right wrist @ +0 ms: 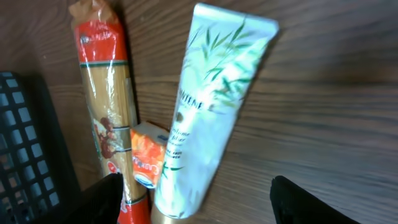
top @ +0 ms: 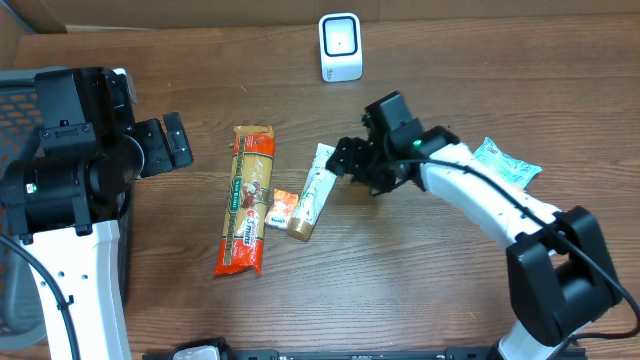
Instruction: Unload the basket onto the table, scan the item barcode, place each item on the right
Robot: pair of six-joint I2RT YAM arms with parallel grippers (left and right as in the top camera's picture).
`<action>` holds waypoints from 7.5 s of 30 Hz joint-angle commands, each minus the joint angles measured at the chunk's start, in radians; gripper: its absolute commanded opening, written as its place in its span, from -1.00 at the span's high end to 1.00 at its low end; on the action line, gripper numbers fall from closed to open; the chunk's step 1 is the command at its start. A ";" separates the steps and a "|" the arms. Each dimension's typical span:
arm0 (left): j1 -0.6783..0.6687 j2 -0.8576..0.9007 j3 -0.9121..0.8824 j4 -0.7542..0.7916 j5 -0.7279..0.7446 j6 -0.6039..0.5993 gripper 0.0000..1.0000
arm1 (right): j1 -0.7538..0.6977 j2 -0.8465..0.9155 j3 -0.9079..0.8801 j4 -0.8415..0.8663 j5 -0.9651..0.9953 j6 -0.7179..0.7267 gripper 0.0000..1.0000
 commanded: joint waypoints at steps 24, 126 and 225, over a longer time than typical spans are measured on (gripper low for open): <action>-0.002 0.003 0.006 0.001 0.005 0.016 -0.99 | 0.124 0.191 0.335 -0.258 0.231 -0.232 -0.15; -0.002 0.003 0.007 0.001 0.005 0.016 -1.00 | -0.217 0.313 0.281 -0.635 -0.366 -0.848 -0.26; -0.002 0.003 0.006 0.001 0.005 0.016 -0.99 | -0.300 0.153 0.280 -0.454 -0.258 -0.407 0.06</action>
